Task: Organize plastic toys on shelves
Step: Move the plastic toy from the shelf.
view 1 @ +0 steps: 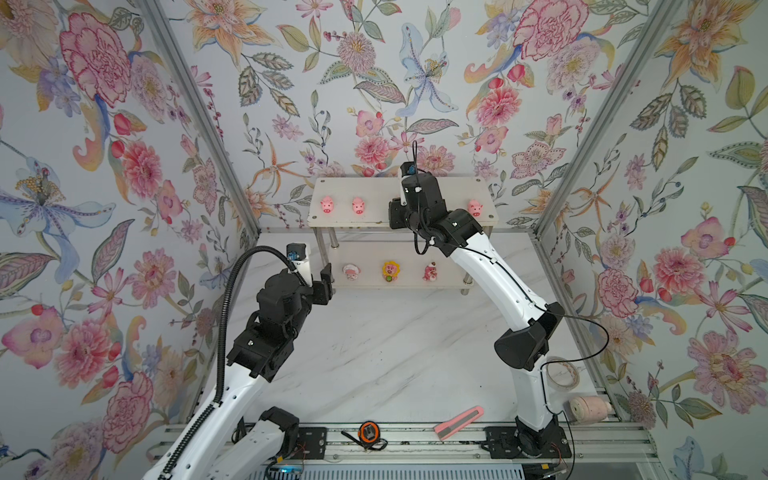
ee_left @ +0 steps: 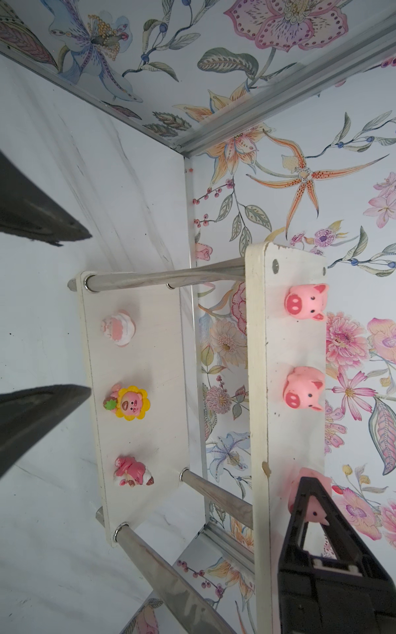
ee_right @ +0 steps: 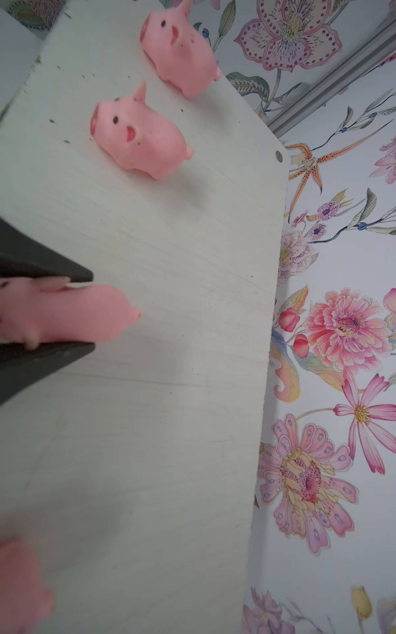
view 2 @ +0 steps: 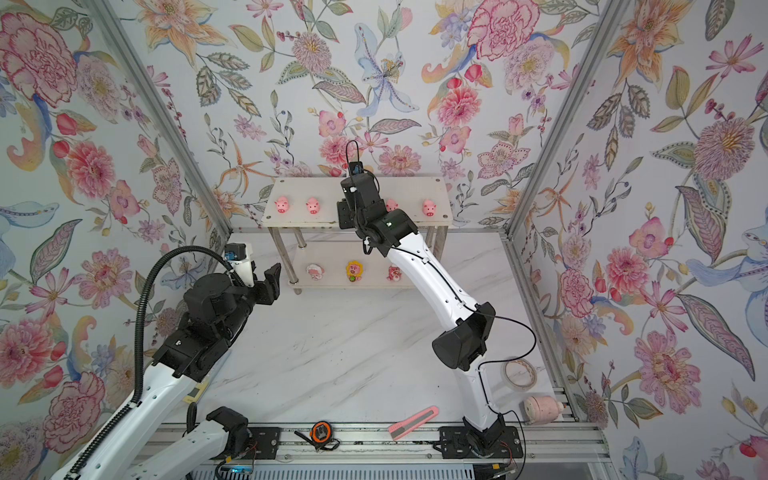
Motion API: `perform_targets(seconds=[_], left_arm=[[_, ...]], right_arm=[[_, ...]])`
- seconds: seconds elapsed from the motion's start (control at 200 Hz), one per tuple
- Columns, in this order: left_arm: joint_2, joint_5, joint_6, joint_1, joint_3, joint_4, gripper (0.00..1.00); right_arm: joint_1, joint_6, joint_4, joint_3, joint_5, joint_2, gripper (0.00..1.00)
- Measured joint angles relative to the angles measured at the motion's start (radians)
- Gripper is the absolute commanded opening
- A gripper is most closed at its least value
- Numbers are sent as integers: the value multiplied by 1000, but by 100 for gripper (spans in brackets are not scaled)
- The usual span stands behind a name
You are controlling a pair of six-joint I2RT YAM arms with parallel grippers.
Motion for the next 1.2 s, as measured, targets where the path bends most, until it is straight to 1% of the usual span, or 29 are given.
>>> perform_targets(seconds=[0.375,0.651,0.796,1.086,1.201], left_arm=[[0,14,0,3,0,0,67],[0,18,0,3,0,0,67],[0,18,0,5,0,1,67],[0,18,0,5,0,1,68],[0,18,0,5,0,0,68]], right_arm=[[-5,17,0,0,-8,9,38],[-5,28,2,-2,-16,15,54],[-5,32,3,-2,-21,15,60],[3,20,4,-2,-21,13,66],[15,5,-3,-15,-8,-16,68]])
